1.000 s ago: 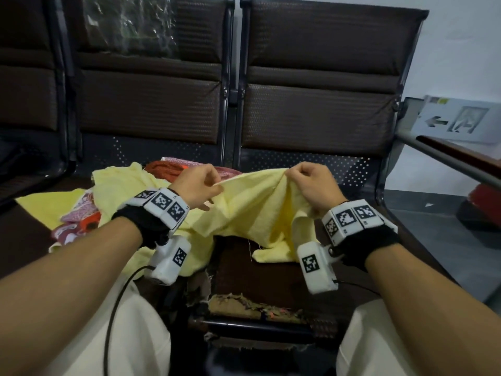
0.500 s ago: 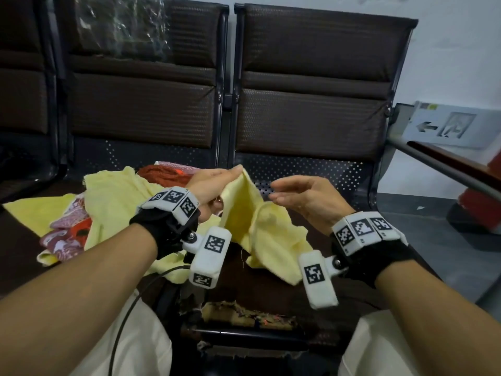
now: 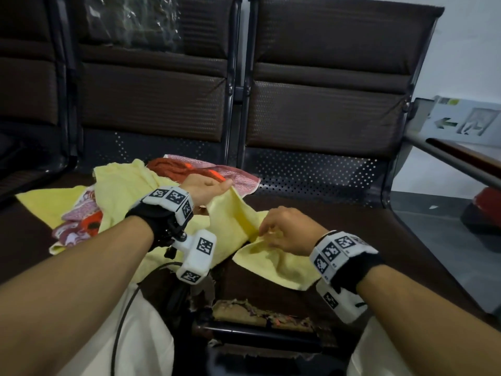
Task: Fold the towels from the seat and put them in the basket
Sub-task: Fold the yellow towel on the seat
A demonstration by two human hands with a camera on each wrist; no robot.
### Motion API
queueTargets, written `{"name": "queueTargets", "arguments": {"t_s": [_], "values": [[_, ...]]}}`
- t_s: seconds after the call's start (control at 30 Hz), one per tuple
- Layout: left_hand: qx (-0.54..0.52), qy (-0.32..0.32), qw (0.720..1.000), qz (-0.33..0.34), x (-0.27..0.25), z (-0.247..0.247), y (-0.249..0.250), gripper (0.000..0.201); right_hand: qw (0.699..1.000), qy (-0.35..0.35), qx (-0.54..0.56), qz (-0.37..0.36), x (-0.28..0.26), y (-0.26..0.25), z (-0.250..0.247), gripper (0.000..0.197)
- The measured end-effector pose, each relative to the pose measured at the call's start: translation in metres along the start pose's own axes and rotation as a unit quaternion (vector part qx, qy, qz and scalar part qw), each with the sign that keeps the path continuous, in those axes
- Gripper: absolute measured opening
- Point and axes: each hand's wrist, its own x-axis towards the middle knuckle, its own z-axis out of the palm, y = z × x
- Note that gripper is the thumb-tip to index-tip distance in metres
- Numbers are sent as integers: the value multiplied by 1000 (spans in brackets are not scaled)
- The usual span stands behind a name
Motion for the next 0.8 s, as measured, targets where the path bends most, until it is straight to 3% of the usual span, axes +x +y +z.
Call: {"name": "queueTargets", "arguments": {"t_s": [0.1, 0.2, 0.3, 0.4, 0.47, 0.6, 0.7, 0.8], "values": [[-6, -23, 1000, -18, 2, -10, -6, 24, 993, -31, -89, -66, 13, -15, 16, 45], [13, -50, 997, -58, -2, -13, -3, 26, 972, -103, -207, -34, 18, -19, 30, 60], [15, -40, 996, -81, -5, -7, 1, 31, 965, -141, -219, 20, 18, -15, 36, 44], [-10, -27, 996, -90, -6, -1, 4, 32, 971, -152, -184, 29, 16, -14, 31, 21], [-37, -17, 996, -84, -4, 2, 6, 25, 981, -148, -126, 20, 12, -15, 22, 27], [-42, -8, 998, -53, -5, 8, 7, 33, 996, -62, 60, -18, 1, -15, -5, 28], [-40, -48, 998, -6, -9, 19, 8, 38, 974, 29, 223, -20, -7, -15, -21, 22], [-62, -94, 993, 25, -17, 32, 12, 33, 960, 101, 263, 8, -9, -16, -27, 15]]}}
